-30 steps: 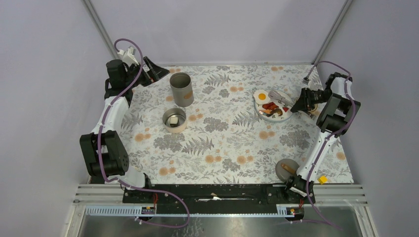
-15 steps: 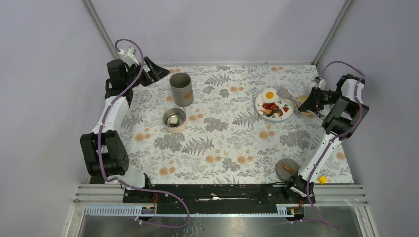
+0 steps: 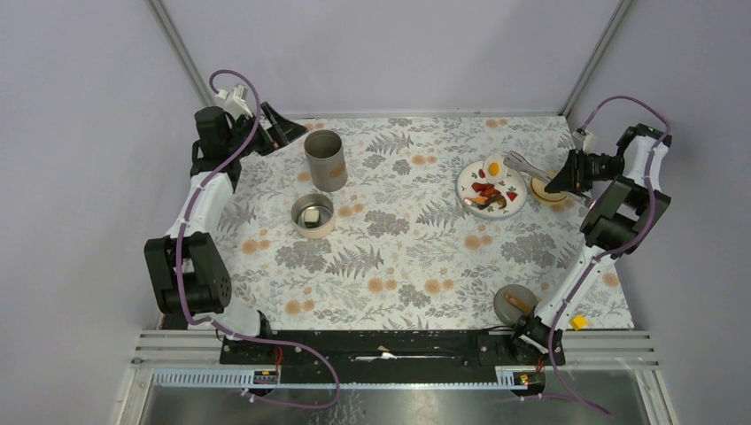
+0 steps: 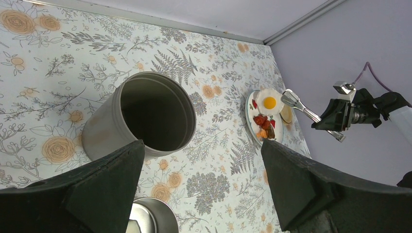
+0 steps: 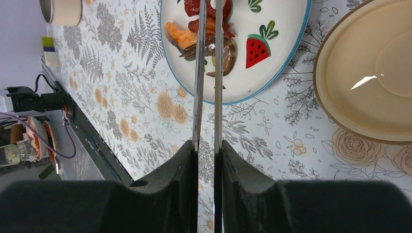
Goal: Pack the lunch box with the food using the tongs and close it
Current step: Adjust the fake food on the plate, then pick up the fake food from the plate, then place the fake food in the packing box.
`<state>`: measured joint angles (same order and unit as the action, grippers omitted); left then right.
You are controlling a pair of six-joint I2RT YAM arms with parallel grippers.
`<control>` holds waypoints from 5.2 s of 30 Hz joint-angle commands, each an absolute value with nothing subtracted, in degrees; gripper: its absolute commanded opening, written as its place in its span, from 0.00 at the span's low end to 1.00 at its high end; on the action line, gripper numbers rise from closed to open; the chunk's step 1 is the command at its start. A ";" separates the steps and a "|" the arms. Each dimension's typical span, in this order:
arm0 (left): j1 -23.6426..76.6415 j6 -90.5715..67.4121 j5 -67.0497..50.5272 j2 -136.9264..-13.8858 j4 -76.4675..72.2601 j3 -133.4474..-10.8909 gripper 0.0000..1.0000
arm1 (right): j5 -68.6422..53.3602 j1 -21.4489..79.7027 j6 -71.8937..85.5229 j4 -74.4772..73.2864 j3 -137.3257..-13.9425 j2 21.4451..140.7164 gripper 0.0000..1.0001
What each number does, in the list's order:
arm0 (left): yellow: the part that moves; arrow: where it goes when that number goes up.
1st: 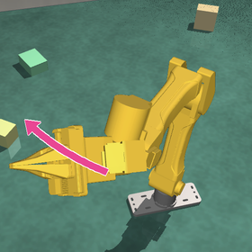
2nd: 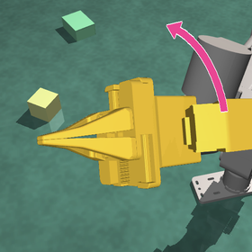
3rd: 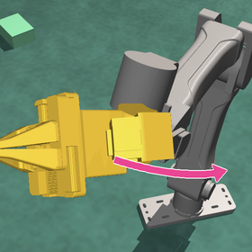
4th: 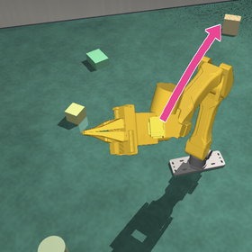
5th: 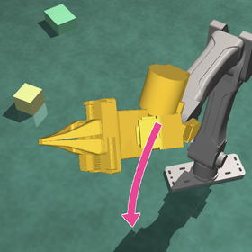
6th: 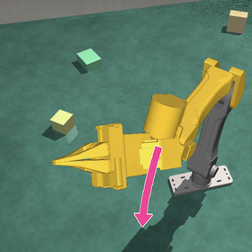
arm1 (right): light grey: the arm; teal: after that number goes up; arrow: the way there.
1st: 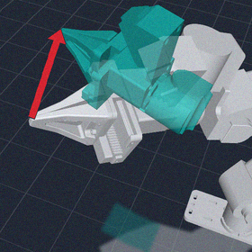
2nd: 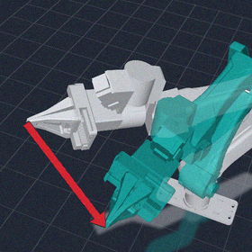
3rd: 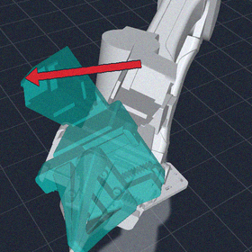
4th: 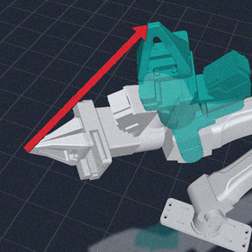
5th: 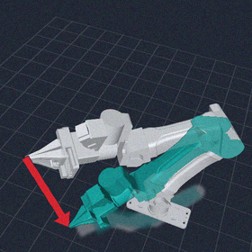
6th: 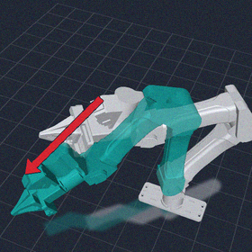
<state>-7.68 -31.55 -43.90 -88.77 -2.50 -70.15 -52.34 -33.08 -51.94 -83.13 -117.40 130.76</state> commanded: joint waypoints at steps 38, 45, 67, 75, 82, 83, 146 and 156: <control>-8.10 -31.02 -44.38 -88.58 -6.22 -70.64 0.99 | -44.91 -26.00 -50.60 -84.81 -119.05 128.41 0.42; -8.25 -31.63 -44.81 -88.54 -7.07 -70.17 0.99 | -42.27 -24.35 -49.58 -84.57 -120.47 129.02 0.42; -9.61 -30.87 -44.12 -85.96 -6.00 -68.25 0.99 | -44.54 -23.11 -43.51 -84.75 -133.04 125.49 0.00; -11.48 -30.43 -43.78 -85.02 -3.28 -68.34 0.99 | -50.70 -13.80 -41.04 -84.66 -127.36 115.83 0.00; -13.88 -26.65 -42.10 -83.91 4.29 -68.66 0.99 | -54.87 5.01 -33.79 -80.65 -122.24 109.75 0.00; -14.41 -26.59 -42.21 -83.47 4.36 -68.30 0.99 | -54.66 7.70 -32.37 -79.24 -121.43 108.89 0.00; -19.83 -30.16 -46.59 -82.39 2.40 -65.50 0.99 | -40.41 36.76 -14.14 -59.75 -132.80 130.53 0.49; -19.84 -30.37 -46.51 -82.27 2.08 -65.65 0.99 | -39.21 34.44 -14.54 -59.83 -136.12 127.16 0.49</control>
<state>-19.46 -30.09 -44.86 -83.68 5.45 -65.95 -39.51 36.25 -13.82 -59.46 -132.40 133.43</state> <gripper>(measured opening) 0.989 0.490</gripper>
